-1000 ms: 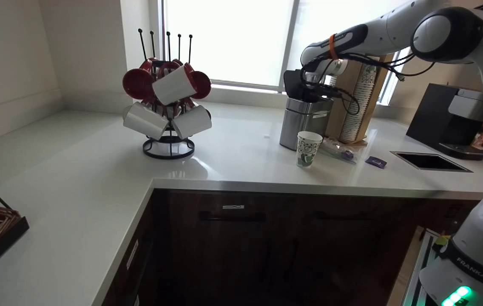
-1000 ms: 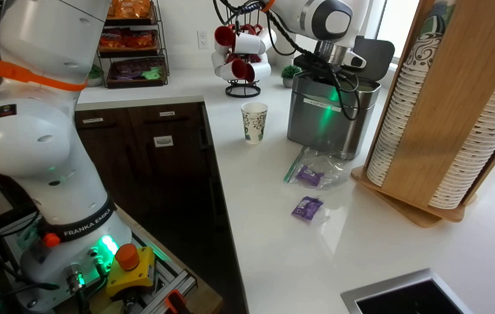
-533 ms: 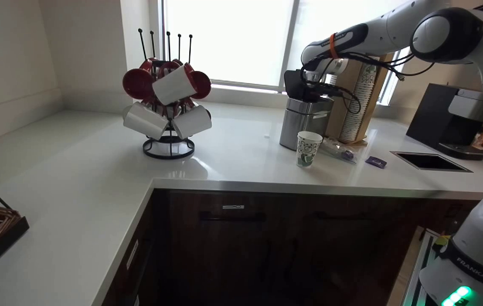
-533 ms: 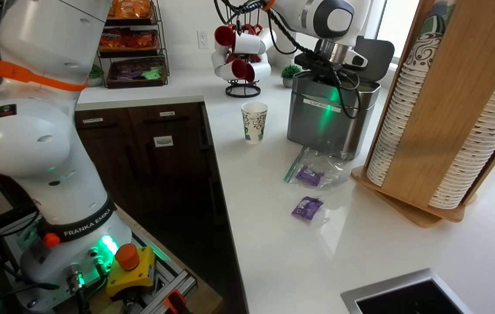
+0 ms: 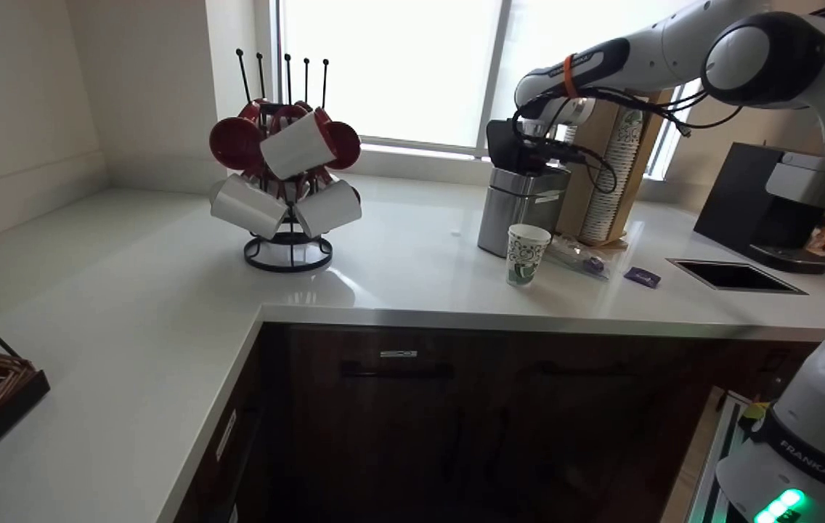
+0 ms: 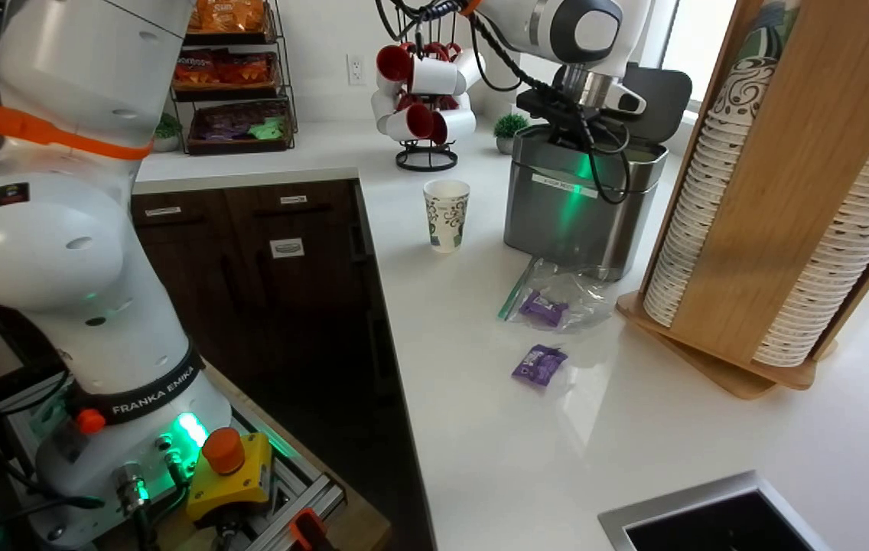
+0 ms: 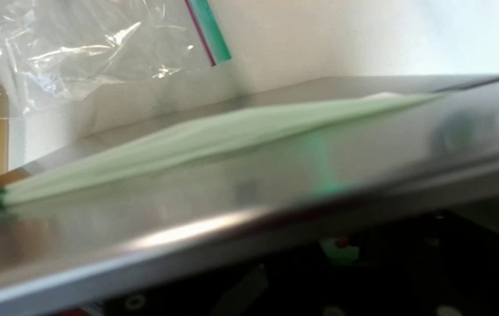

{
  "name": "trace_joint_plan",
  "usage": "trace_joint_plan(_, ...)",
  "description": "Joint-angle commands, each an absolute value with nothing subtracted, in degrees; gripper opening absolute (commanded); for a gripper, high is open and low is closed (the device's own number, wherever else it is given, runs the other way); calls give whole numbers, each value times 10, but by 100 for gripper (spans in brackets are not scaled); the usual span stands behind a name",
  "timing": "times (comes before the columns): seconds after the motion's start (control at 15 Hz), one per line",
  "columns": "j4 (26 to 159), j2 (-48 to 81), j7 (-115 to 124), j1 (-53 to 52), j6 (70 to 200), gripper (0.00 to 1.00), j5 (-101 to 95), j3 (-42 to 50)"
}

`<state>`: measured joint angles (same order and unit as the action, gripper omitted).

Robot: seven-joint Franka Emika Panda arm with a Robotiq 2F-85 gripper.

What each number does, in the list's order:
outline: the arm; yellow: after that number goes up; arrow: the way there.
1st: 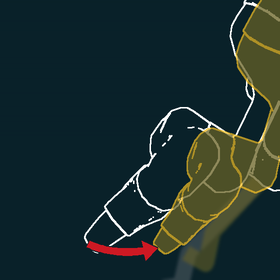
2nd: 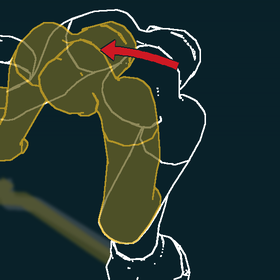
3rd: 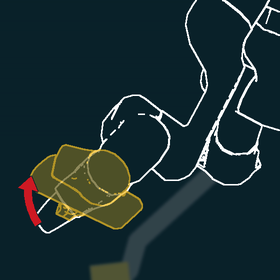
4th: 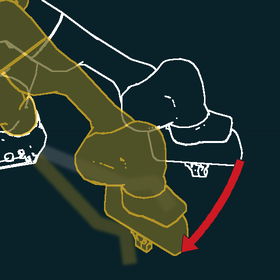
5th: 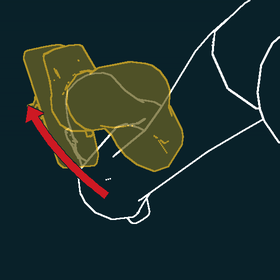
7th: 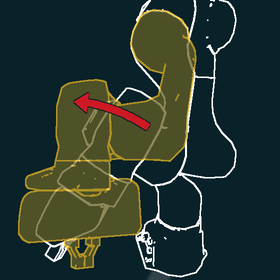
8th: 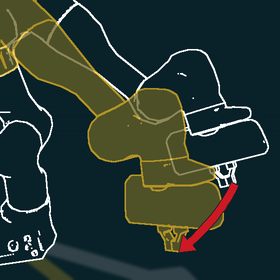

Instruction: Remove a green packet from the silver bin and put it on the counter

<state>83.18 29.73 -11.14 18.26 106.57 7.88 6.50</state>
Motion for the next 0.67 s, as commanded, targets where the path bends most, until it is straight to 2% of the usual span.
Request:
trace_joint_plan(0.0, 855, 268, -102, 180, 1056, 7, 87, 66)
trace_joint_plan(0.6, 922, 166, -103, 159, 1092, 7, 69, 73)
